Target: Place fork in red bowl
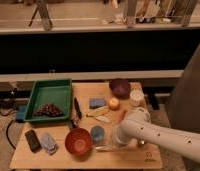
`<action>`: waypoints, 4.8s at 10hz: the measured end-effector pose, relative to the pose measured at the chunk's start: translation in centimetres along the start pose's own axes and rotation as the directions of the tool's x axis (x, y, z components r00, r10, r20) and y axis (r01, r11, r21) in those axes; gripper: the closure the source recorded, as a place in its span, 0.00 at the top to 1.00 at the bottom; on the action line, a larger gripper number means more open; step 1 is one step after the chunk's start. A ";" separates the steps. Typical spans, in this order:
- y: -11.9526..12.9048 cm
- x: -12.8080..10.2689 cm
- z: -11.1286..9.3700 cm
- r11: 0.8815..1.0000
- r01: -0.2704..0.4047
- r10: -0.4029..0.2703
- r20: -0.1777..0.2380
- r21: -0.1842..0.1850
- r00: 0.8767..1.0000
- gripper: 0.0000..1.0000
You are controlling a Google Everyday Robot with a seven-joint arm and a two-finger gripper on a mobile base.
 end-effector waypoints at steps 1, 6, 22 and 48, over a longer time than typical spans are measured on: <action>-0.3 -0.4 -1.2 1.000 0.014 -0.014 -0.003 -0.009 1.000 0.00; -1.2 -3.3 -4.0 0.996 0.076 -0.076 -0.016 -0.045 0.997 0.00; -2.0 -9.8 -3.3 0.972 0.200 -0.211 -0.084 -0.124 0.974 0.00; -4.3 -14.7 -2.3 0.958 0.264 -0.278 -0.138 -0.111 0.950 0.00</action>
